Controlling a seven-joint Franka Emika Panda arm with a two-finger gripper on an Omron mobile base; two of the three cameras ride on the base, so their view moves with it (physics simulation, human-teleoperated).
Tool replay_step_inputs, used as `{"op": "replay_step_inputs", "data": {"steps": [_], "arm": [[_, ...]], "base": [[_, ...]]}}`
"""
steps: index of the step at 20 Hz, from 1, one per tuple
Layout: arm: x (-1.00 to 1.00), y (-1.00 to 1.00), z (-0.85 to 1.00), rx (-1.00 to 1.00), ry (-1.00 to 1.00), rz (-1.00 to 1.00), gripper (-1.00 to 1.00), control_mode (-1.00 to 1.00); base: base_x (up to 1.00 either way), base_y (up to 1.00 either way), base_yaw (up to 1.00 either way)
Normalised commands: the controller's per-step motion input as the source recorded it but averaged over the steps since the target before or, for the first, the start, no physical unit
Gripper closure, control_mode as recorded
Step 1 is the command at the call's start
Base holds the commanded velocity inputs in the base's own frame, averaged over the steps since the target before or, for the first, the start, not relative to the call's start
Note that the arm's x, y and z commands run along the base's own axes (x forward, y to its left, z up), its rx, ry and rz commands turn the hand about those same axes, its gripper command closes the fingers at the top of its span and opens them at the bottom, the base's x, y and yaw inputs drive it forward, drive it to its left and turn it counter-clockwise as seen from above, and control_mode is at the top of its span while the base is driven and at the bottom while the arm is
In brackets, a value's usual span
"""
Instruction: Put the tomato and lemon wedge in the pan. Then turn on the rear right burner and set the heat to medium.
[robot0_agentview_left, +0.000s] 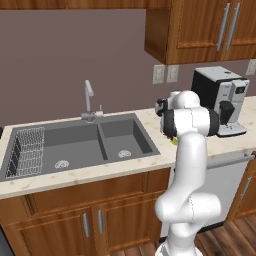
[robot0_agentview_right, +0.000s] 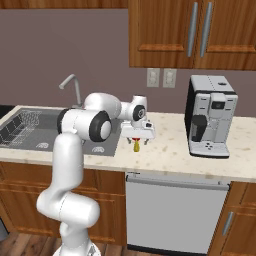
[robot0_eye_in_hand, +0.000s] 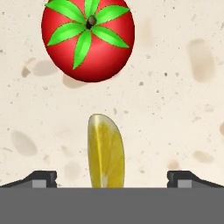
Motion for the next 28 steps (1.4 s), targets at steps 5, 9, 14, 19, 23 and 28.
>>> {"op": "replay_step_inputs", "data": {"steps": [5,9,14,19,23,28], "arm": [[0.0,0.2,-0.03,0.02,0.0,0.0,-1.0,-1.0],[0.0,0.15,-0.08,0.01,0.0,0.0,-1.0,-1.0],[0.0,0.0,-0.18,0.0,0.0,0.0,-1.0,-1.0],[0.0,-0.01,-0.18,0.0,0.0,0.0,-1.0,-1.0],[0.0,0.0,-0.16,0.0,0.0,0.0,-1.0,-1.0],[0.0,0.0,-0.02,0.0,0.0,0.0,-1.0,-1.0]], "base": [[0.0,0.0,0.0],[0.0,0.0,0.0],[0.0,0.0,0.0],[0.0,0.0,0.0],[0.0,0.0,0.0],[0.0,0.0,0.0]]}}
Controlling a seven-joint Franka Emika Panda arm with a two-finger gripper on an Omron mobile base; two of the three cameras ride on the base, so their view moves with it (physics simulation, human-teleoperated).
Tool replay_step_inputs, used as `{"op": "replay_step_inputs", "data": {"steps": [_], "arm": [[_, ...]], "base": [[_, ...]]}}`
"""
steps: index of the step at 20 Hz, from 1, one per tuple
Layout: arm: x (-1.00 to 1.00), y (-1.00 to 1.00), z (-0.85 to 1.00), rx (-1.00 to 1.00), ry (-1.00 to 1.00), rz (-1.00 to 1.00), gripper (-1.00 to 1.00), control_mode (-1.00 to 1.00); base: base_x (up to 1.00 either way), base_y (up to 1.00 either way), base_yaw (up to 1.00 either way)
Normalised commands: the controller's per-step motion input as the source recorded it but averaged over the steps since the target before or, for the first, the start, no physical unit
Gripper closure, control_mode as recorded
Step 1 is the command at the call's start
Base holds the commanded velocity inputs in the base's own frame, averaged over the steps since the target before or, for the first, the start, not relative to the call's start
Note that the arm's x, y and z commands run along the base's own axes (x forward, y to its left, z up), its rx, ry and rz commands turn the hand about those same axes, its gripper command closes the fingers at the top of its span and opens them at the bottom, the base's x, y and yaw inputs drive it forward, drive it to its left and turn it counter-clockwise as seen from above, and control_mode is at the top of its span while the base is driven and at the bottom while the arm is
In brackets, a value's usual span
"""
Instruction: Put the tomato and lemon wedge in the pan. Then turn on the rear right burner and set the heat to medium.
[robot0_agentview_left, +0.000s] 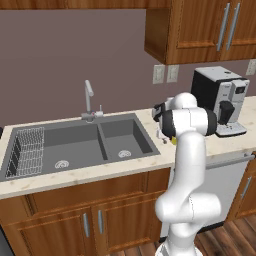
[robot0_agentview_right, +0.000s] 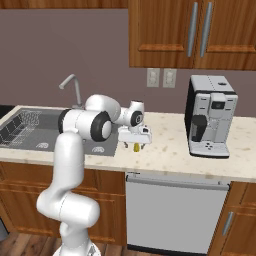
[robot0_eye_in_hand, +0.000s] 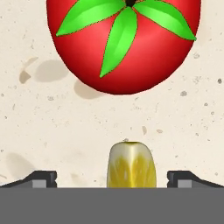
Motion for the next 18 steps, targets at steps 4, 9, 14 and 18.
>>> {"op": "replay_step_inputs", "data": {"steps": [4,9,14,18], "arm": [[0.0,0.0,0.0,0.0,0.0,0.0,-1.0,-1.0],[0.0,0.0,0.0,0.0,0.0,0.0,1.0,-1.0],[0.0,0.0,0.0,0.0,0.0,0.0,1.0,-1.0],[0.03,0.05,0.0,0.0,0.0,0.0,1.0,-1.0]], "base": [[0.0,0.0,0.0],[0.0,0.0,0.0],[0.0,0.0,0.0],[0.0,0.0,0.0]]}}
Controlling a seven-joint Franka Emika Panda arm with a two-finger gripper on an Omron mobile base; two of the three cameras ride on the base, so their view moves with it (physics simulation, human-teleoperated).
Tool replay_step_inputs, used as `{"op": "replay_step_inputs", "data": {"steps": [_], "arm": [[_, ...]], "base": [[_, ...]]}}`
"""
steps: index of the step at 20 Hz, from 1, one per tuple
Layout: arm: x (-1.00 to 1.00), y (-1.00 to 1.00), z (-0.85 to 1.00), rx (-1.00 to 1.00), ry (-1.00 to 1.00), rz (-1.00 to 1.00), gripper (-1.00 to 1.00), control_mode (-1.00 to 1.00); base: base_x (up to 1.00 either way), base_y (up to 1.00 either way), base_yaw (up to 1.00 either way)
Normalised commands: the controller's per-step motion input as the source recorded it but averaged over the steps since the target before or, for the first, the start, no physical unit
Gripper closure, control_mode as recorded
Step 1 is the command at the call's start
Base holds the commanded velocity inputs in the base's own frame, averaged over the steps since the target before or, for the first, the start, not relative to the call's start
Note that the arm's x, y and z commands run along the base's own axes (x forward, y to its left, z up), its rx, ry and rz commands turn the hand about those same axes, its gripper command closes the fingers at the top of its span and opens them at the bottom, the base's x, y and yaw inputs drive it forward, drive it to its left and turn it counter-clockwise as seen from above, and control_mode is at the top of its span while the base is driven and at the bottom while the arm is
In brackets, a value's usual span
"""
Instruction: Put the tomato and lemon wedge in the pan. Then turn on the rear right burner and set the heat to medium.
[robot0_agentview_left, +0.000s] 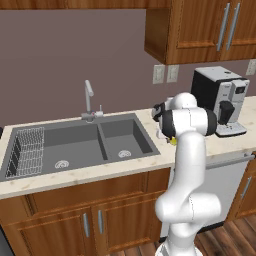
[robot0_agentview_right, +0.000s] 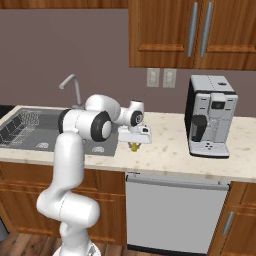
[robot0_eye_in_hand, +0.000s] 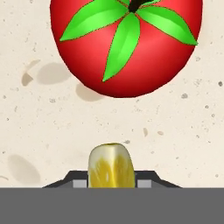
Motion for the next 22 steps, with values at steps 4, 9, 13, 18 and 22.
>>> {"op": "replay_step_inputs", "data": {"steps": [4,9,13,18,22], "arm": [[-0.01,0.11,0.0,0.0,0.0,0.0,1.0,-1.0],[-0.28,0.09,0.22,0.0,0.0,0.0,1.0,-1.0],[-0.51,0.16,0.42,0.0,0.0,0.0,1.0,-1.0],[-0.65,0.22,0.46,0.0,-0.01,0.0,1.0,-1.0],[-0.54,0.26,0.46,0.0,-0.01,0.0,1.0,-1.0]], "base": [[0.0,0.0,0.0],[0.0,0.0,0.0],[0.0,0.0,0.0],[0.0,0.0,0.0],[0.0,0.0,0.0]]}}
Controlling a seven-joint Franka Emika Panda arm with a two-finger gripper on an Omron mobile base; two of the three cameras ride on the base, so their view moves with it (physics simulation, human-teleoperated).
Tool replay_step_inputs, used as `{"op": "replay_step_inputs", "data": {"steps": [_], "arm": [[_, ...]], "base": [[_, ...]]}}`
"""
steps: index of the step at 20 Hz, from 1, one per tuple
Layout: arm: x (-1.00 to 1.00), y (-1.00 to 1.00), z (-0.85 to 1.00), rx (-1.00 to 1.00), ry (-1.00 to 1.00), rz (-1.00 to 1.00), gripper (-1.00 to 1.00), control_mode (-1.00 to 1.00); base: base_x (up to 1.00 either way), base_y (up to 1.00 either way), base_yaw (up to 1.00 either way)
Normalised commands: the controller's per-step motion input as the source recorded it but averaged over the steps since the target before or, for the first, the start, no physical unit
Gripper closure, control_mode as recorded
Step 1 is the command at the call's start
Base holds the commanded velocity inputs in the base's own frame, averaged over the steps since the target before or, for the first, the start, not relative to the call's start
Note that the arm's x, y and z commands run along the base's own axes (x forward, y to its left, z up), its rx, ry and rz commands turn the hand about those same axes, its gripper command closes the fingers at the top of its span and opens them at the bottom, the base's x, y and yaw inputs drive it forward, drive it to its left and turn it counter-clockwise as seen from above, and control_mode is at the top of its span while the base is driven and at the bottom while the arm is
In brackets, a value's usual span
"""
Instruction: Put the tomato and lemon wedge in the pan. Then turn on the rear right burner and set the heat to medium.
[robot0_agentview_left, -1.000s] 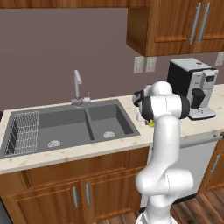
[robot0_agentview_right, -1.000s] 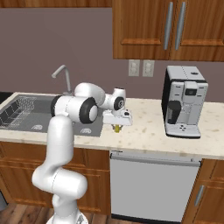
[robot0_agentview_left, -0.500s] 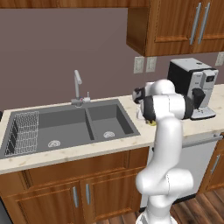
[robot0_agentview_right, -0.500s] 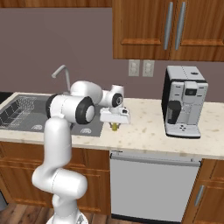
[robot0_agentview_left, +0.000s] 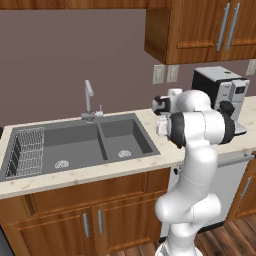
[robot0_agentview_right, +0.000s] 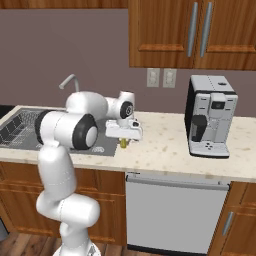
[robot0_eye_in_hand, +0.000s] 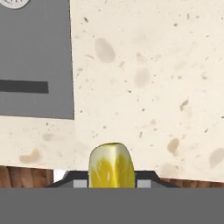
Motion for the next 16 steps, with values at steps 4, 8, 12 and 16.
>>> {"op": "replay_step_inputs", "data": {"steps": [4,8,12,16], "arm": [[-0.58,0.32,0.54,0.0,-0.01,0.0,1.0,-1.0],[-0.68,0.34,0.59,0.0,-0.05,0.0,1.0,-1.0],[-0.68,0.4,0.64,0.0,-0.16,0.0,1.0,-1.0],[-0.57,0.29,0.59,0.0,-0.15,0.0,1.0,-1.0]], "base": [[0.0,0.0,0.0],[0.0,0.0,0.0],[0.0,0.0,0.0],[0.0,0.0,0.0]]}}
